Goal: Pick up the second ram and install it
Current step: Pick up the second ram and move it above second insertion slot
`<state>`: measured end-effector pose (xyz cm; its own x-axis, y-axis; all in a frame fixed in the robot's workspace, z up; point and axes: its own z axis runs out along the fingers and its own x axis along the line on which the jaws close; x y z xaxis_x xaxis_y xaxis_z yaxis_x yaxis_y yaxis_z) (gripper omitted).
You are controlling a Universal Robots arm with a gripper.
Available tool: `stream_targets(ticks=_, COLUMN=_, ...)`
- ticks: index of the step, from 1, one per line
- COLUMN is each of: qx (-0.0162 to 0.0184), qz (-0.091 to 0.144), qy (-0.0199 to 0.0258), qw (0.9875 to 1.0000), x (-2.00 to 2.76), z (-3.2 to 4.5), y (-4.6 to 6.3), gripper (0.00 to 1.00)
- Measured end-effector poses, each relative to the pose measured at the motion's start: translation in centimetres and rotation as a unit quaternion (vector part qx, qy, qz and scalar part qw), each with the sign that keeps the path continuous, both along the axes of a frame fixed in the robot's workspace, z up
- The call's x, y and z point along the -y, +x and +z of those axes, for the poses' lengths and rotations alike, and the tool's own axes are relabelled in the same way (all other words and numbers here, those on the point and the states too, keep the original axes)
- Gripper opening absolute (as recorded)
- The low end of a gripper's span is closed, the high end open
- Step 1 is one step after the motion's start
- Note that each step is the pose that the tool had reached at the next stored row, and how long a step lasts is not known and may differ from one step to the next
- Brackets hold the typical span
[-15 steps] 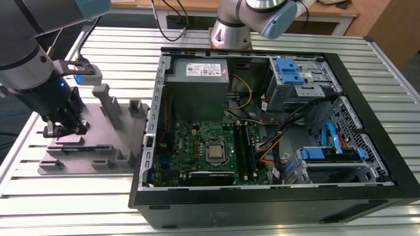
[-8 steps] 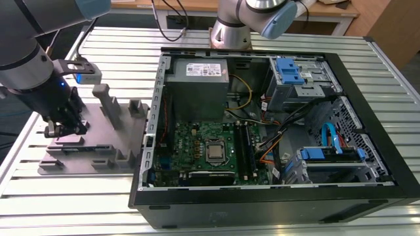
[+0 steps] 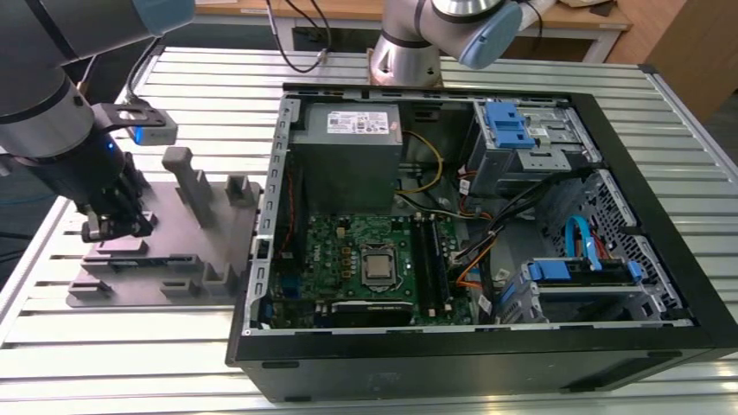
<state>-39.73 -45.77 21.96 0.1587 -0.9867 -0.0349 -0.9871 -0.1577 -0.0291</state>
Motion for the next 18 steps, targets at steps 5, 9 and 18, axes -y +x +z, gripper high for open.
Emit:
stream_targets(ticks=5, qx=0.0002, qz=-0.006, qy=-0.0001, qw=1.0, x=0.0, z=-0.1, y=0.0, gripper=0.07)
stream_targets(ticks=9, qx=0.0, qz=-0.028, qy=-0.0022, qw=0.9996, x=0.02, z=-0.22, y=0.0, gripper=0.07)
stream_targets(ticks=18, qx=0.0002, qz=-0.03, qy=-0.0037, qw=0.9995, x=1.59, z=-0.52, y=-0.4, gripper=0.07)
